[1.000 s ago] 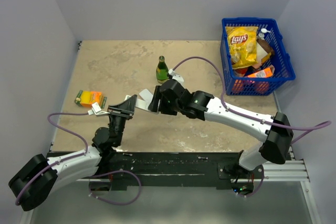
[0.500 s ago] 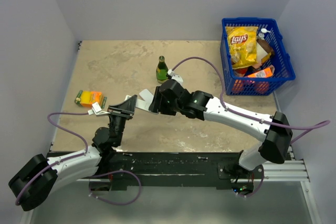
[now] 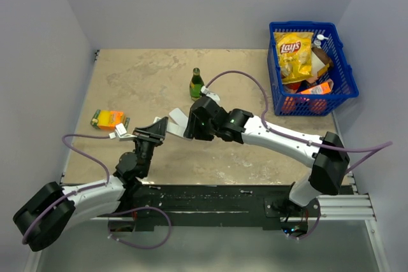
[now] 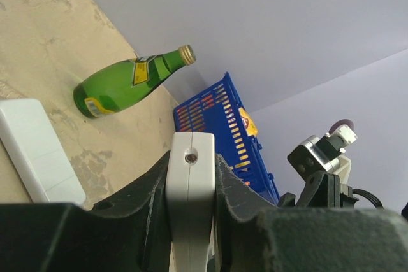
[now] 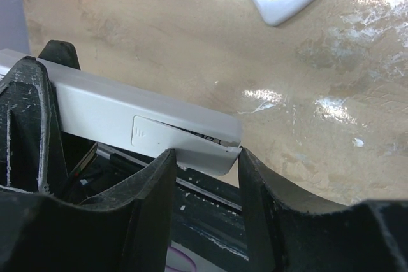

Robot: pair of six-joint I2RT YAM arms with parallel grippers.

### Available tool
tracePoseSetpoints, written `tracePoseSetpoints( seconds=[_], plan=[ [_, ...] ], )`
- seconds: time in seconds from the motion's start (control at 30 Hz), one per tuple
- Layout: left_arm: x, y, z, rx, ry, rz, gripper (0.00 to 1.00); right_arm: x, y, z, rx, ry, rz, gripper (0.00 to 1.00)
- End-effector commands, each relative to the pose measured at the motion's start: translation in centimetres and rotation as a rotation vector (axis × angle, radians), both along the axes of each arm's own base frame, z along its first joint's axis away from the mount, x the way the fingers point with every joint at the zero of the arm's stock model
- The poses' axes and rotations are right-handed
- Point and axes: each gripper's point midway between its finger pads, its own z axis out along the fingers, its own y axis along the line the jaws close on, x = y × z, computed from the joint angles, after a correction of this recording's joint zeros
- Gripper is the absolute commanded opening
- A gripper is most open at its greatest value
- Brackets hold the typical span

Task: Load the batteries into the remote control
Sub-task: Load the battery cover into the remote control.

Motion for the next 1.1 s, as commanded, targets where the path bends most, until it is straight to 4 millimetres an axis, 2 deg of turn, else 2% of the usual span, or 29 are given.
tracePoseSetpoints(
  seconds=[0.0,0.13,0.4,0.5,0.53,0.7,0.87,1.07],
  plan=[
    [-4.9,1.2,1.0,-0.203,-0.141,-0.156,0.00,0.1,1.4,-0.8,0.007,0.011,0.024,0.46],
    [-5.5,1.7,2.0,-0.254,-0.175,-0.166,0.00,-0.1,1.6,-1.2,0.066,0.037,0.028,0.47],
    [-6.6,1.7,3.6,-0.300,-0.234,-0.211,0.00,0.5,2.1,-0.6,0.148,0.054,0.039,0.50],
    [-6.7,1.9,3.7,-0.307,-0.239,-0.209,0.00,0.5,1.6,-0.7,0.166,0.057,0.031,0.50],
    [-6.7,1.9,3.5,-0.303,-0.236,-0.208,0.00,0.5,1.3,-1.2,0.171,0.060,0.019,0.51],
    [-6.4,2.1,2.8,-0.268,-0.223,-0.180,0.00,0.5,-0.2,-1.2,0.184,0.055,-0.004,0.52],
    [-6.0,3.3,1.0,-0.256,-0.173,-0.120,0.00,0.8,-2.0,-1.1,0.204,0.017,-0.015,0.54],
    [-5.7,3.2,0.5,-0.244,-0.154,-0.109,0.00,0.0,-3.2,0.6,0.346,-0.049,0.040,0.54]
  ],
)
